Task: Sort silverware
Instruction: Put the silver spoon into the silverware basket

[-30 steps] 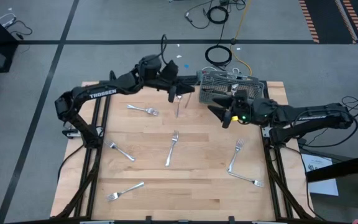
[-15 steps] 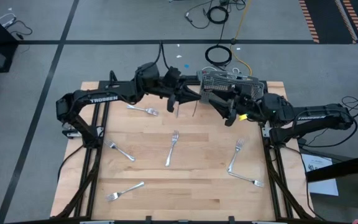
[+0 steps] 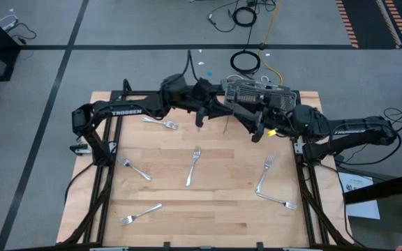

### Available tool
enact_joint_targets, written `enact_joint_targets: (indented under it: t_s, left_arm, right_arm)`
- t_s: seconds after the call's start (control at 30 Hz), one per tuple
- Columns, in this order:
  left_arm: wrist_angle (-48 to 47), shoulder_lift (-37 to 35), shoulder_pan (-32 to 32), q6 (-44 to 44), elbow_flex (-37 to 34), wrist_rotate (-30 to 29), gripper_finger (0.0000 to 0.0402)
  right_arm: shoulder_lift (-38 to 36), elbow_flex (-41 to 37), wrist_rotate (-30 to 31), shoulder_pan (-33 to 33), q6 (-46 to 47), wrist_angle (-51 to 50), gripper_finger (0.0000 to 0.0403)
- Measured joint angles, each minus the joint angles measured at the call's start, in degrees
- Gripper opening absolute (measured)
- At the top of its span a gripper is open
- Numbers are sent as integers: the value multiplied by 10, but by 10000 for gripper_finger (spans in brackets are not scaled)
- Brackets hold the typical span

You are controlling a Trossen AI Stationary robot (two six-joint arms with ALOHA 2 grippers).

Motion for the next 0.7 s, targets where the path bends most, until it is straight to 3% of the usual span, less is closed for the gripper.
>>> enact_joint_targets:
  t_s: [0.43, 0.57, 0.7]
  left_arm:
    - [13, 0, -9, 1, 1, -16, 24]
    - [8, 0, -7, 30, 1, -89, 24]
    - [2, 0, -8, 71, 1, -162, 24]
  right_arm:
    - [20, 0, 16, 0, 1, 12, 270]
    - [5, 0, 15, 0, 0, 3, 270]
    - [-59, 0, 42, 0, 22, -69, 270]
